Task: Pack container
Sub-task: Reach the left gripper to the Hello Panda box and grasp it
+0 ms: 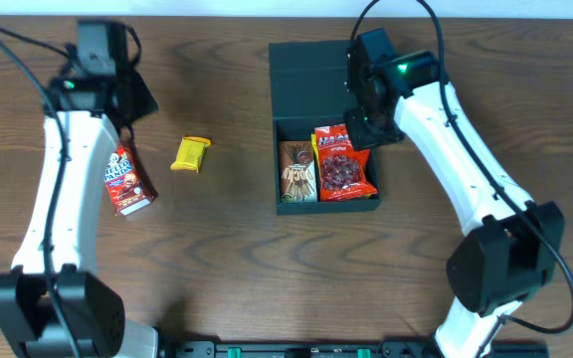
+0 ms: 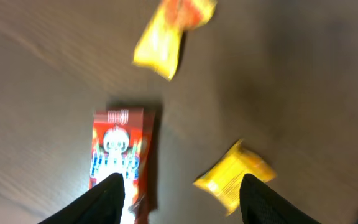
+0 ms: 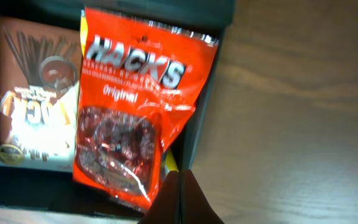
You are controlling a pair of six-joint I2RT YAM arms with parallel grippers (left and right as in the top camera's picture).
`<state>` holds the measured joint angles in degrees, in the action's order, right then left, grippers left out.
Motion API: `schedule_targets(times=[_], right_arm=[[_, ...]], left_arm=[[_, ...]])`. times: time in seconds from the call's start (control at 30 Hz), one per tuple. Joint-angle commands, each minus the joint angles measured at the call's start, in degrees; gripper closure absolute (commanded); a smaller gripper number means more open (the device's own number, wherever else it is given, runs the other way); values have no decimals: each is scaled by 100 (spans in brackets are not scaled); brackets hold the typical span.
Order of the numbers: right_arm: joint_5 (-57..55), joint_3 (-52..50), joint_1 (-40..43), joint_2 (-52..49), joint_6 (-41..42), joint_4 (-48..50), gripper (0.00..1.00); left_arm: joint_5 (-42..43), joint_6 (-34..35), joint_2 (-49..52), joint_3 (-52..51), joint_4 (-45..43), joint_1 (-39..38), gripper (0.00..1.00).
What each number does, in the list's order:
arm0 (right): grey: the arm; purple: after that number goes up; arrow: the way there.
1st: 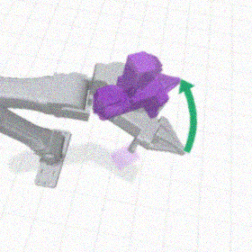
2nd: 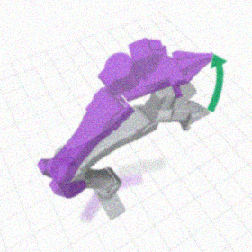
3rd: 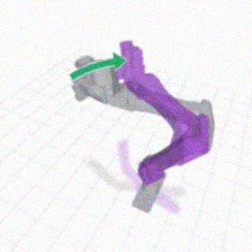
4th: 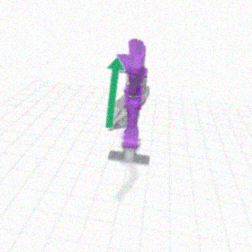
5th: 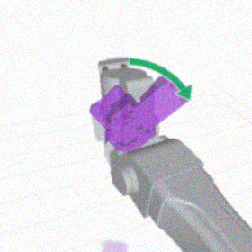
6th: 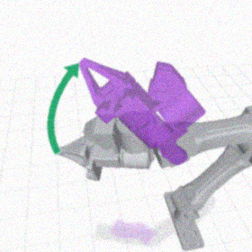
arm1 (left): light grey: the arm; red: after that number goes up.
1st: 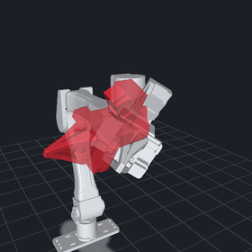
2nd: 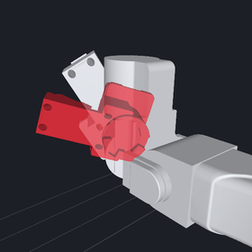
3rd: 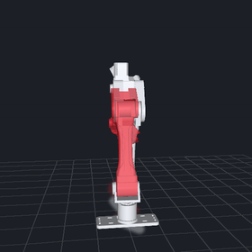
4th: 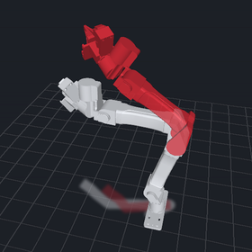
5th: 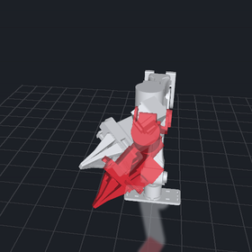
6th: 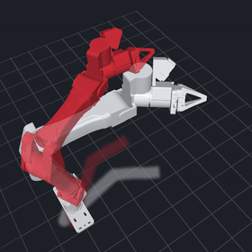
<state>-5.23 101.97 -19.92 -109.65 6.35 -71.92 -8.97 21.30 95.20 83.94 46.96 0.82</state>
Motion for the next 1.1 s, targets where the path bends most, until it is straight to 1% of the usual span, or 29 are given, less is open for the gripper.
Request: schedule_targets(times=[0.0,0.03,0.07,0.1,0.13,0.2,0.23,0.3,0.33,0.37,0.4,0.53,0.6,0.63,0.67,0.8,1.07], right_arm=[[120,291,234,479,-389,188,98],[120,291,280,566,-444,273,90],[118,291,337,649,-511,367,85],[118,291,387,719,-557,435,76],[120,291,424,763,-610,487,62],[118,291,470,778,-686,485,57],[120,291,492,776,-686,463,52],[118,289,501,776,-688,437,35],[118,289,501,776,-688,452,28],[118,289,501,776,-691,483,25],[118,289,501,776,-691,518,22],[120,289,501,776,-776,640,15],[120,289,501,776,-778,706,13],[120,289,501,776,-778,723,13],[120,289,501,776,-776,741,13],[120,289,501,776,-776,739,12],[122,289,494,776,-772,715,12]], left_arm=[[-55,-201,17,-560,-236,24,39],[-68,-195,17,-638,-293,26,39],[-133,-162,17,-686,-332,35,39],[-361,-7,17,-704,-328,35,39],[-691,164,17,-704,-282,33,39],[-1276,715,17,-704,33,42,40],[-1438,1036,17,-706,249,57,39],[-1558,1659,17,-739,647,101,39],[-1552,1880,17,-800,748,129,37],[-1541,2006,17,-894,763,155,33],[-1530,2144,17,-1078,688,192,28],[-1185,2203,17,-1757,48,369,7],[-1008,2203,17,-1976,-319,435,3],[-940,2201,17,-2031,-446,448,2],[-931,2201,17,-2083,-581,455,5],[-960,2194,20,-2267,-1056,452,5],[-898,1762,498,-2369,-2072,455,5]])
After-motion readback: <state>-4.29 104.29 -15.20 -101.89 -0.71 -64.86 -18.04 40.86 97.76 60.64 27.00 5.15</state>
